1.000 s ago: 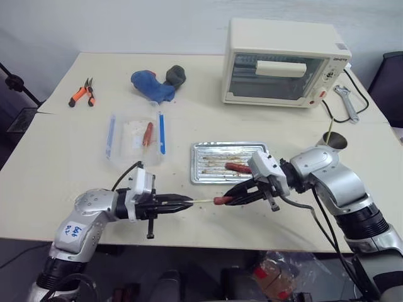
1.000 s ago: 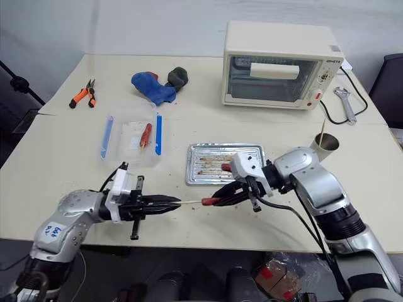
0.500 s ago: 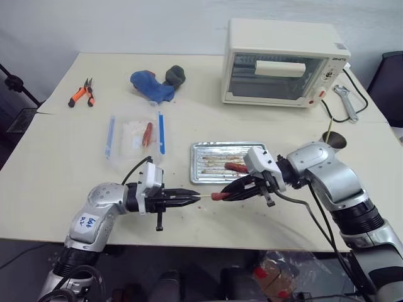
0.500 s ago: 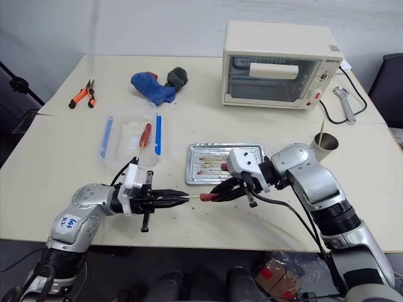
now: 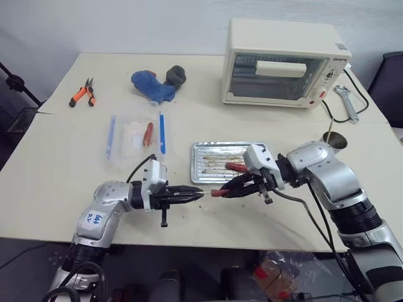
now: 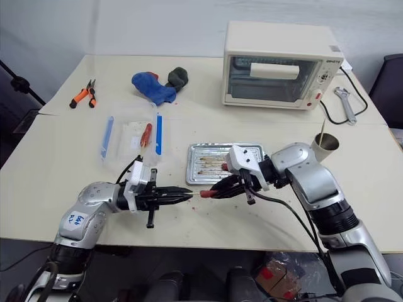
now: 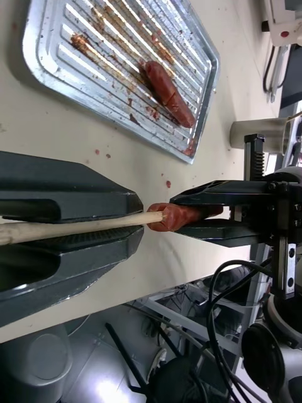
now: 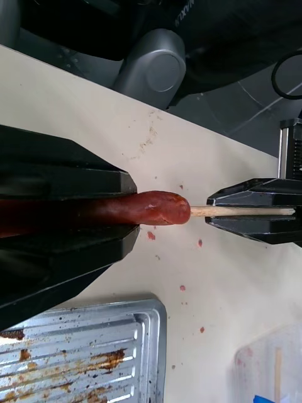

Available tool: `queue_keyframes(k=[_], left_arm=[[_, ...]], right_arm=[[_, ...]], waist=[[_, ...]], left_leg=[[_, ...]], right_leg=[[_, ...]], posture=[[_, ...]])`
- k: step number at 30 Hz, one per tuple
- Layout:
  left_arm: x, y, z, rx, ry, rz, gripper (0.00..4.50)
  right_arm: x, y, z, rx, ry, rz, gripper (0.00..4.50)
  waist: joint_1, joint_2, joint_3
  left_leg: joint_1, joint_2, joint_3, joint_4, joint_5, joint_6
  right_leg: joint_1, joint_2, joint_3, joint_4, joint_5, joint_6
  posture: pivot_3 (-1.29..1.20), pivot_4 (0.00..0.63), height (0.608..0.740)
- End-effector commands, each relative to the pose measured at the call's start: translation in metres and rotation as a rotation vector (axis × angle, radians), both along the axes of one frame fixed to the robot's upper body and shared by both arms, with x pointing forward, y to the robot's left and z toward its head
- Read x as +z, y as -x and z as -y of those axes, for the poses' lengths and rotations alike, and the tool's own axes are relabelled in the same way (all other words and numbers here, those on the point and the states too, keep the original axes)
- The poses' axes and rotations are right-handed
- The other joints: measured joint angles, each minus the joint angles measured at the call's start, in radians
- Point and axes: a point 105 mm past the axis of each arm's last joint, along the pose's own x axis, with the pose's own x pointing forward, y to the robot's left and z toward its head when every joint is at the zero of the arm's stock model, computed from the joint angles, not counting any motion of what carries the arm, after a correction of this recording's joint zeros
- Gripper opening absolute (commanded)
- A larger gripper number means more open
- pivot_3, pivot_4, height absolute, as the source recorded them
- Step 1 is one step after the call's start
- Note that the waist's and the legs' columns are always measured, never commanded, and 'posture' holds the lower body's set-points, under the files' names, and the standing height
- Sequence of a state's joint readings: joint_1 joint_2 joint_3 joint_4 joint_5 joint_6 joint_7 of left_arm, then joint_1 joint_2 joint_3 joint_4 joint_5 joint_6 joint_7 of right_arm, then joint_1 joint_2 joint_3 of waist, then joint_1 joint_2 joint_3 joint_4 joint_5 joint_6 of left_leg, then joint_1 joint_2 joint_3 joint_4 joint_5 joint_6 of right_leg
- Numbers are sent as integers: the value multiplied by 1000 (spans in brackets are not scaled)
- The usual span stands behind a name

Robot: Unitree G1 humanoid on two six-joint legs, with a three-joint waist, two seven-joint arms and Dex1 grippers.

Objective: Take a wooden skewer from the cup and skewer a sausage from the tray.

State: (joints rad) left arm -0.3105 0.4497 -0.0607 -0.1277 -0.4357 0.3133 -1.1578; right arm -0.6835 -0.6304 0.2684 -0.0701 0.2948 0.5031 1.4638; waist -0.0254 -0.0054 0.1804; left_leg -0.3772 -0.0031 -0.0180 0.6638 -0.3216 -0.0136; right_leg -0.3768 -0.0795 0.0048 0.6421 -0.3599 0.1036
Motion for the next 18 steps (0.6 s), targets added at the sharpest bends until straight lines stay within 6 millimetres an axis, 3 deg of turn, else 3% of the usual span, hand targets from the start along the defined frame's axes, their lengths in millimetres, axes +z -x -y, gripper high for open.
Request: queue_keyframes(k=[1,8,14,18], left_arm=[[7,12,26,-114,26,23,0],[8,5,-14,13,-10,33,0],[12,7,-54,146,-38,46,0],[27,4,-76,303,68,57,0]], right_arm=[[18,21,-29,151,-88,27,488],[17,7,5,33,-64,52,2452],[24,2,54,-118,-76,118,4397],[28,9,74,-225,-183,232,4453]], waist=[[-1,0,0],[-1,0,0],[4,0,0],[3,0,0]], left_leg=[[0,0,0,0,0,0],[0,0,0,0,0,0],[0,0,0,-1,-1,1],[0,0,0,-1,-1,1]], right_leg=[[0,0,0,0,0,0],[0,0,0,0,0,0],[0,-1,0,-2,0,0],[1,-1,0,-3,0,0]], posture=[[0,150,740],[0,150,740],[0,150,740],[0,150,740]])
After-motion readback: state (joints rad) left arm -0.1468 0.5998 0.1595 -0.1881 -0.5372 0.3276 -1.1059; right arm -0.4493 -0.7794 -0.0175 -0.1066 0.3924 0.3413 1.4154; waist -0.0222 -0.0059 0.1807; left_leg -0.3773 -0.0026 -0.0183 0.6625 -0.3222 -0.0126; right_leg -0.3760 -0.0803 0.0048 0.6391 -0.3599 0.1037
